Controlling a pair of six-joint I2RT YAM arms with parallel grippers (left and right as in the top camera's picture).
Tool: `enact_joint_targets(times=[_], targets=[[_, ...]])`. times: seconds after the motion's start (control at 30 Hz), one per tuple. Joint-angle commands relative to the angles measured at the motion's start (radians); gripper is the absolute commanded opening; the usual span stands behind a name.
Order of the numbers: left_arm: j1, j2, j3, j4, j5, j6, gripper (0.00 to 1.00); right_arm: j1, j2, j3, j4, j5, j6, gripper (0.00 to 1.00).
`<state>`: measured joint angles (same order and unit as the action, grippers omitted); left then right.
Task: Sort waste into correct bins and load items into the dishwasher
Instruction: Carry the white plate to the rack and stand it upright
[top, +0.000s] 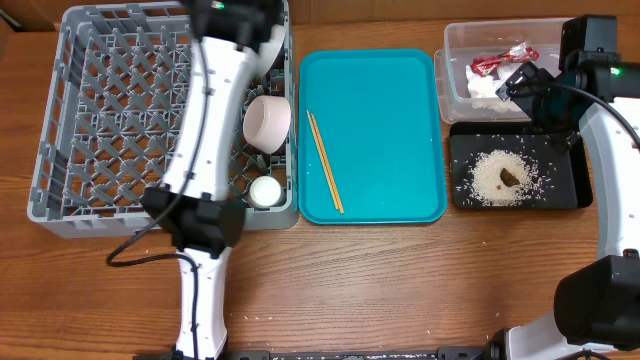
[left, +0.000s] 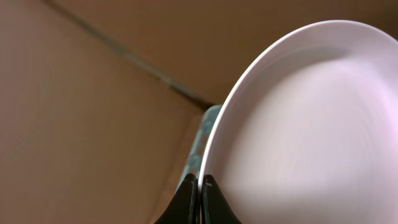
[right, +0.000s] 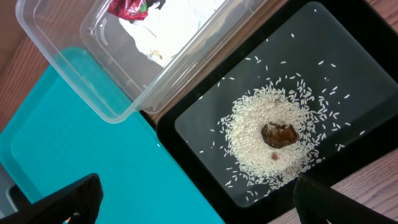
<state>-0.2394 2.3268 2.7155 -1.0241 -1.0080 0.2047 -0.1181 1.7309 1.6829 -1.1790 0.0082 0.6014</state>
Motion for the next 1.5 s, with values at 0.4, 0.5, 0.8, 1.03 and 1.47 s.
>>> enact_joint_targets(times=[0.4,0.5,0.8,1.03,1.47], targets=[[0.097,0.009,-0.332,0.35,0.032,0.066,0.04,-0.002,-0.003,0.005,0.002,0.017,-0.003,1.0],[0.097,0.009,-0.381,0.377,0.034,0.06,0.04,-0.002,-0.003,0.005,0.002,0.017,-0.003,1.0],[0.094,0.009,-0.425,0.289,0.301,-0.057,0.29,-0.002,-0.003,0.005,0.002,0.017,-0.003,1.0],[0.097,0.007,-0.422,0.221,0.49,-0.124,0.56,-0.002,-0.003,0.005,0.002,0.017,-0.003,1.0],[0.0,-0.277,-0.345,-0.066,0.917,-0.192,0.65,-0.002,-0.003,0.005,0.002,0.017,-0.003,1.0]])
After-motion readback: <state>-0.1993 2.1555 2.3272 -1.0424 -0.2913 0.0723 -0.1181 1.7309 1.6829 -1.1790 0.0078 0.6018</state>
